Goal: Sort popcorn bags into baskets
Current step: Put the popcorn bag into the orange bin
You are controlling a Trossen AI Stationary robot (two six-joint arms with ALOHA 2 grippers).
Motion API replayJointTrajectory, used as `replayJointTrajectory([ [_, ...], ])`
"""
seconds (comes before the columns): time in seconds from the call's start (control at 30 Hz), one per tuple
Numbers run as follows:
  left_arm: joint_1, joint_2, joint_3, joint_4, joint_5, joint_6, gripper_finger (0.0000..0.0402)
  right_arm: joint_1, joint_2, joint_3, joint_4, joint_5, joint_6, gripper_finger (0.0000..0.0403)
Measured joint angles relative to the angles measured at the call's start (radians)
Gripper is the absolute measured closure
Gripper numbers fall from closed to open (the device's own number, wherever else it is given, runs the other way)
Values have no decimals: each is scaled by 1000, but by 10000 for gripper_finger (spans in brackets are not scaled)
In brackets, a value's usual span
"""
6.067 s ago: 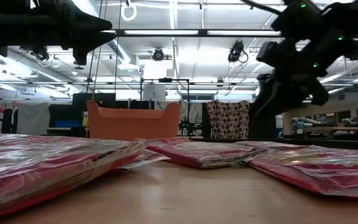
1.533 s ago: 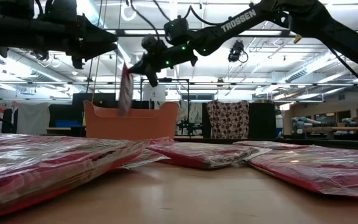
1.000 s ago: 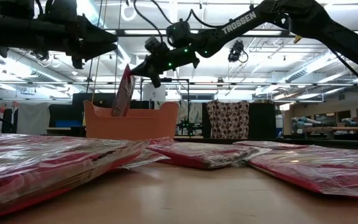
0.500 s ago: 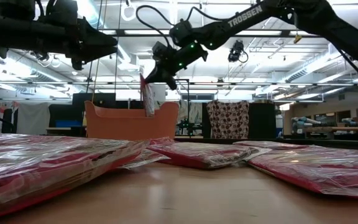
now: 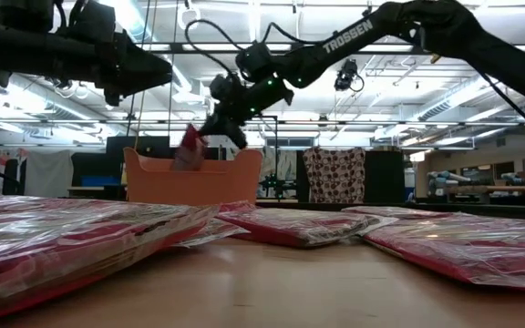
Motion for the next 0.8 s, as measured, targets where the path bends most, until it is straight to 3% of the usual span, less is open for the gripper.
replayJointTrajectory([
  [0.17,0,0,0,-3,-1,1,244,-8,-45,1,-185,58,-31,394],
  [0.3,1,0,0,4,-35,2,244,-15,-44,1,-183,54,-39,394],
  [0.57,1,0,0,-5,-61,2,244,-8,-31,0,-132,-152,-46,394],
  [0.8,1,0,0,-13,-60,1,244,-1,-31,1,-223,-1,-62,394],
])
